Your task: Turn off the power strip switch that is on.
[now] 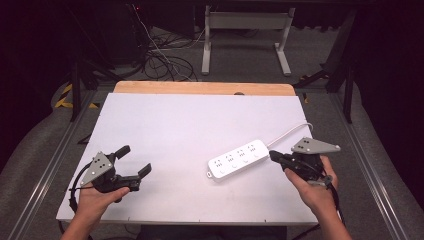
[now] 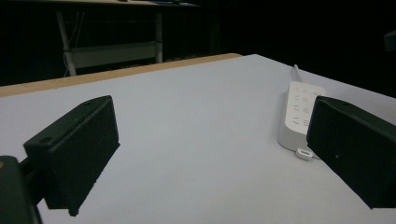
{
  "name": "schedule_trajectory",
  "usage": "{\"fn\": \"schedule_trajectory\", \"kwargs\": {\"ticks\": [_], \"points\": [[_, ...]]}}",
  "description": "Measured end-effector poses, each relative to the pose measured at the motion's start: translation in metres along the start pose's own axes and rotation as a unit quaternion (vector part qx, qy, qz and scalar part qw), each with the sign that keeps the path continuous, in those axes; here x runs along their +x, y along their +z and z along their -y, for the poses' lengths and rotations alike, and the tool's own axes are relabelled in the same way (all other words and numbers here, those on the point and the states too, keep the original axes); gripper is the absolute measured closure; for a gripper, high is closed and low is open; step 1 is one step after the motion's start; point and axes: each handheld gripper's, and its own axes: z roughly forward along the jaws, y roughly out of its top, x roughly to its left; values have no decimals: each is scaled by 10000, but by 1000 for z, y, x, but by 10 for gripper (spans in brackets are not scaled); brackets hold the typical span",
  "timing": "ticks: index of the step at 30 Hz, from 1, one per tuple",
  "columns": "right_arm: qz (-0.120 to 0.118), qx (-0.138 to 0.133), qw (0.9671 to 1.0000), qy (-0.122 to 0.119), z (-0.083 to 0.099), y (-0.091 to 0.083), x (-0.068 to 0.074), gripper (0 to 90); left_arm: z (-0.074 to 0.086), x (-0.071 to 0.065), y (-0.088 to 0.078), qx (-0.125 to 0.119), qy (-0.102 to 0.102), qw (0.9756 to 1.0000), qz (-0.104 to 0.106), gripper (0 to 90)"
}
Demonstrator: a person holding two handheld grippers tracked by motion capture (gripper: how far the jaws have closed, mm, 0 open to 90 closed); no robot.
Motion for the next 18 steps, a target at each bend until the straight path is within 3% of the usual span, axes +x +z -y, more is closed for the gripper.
{"fn": "schedule_trajectory", "kwargs": {"ticks": [4,12,15,18], "points": [[18,116,9999,-25,-7,12,0,900,0,0,0,-4,10,10000,-3,26],[186,595,9980,-71,-11,47,-5,900,0,0,0,-21,-26,10000,-17,25],[301,935,9951,-69,-7,69,-10,900,0,0,0,5,3,10000,-14,25],[331,1055,9939,-8,-3,79,-15,900,1,0,0,-18,-10,10000,-7,25]]}}
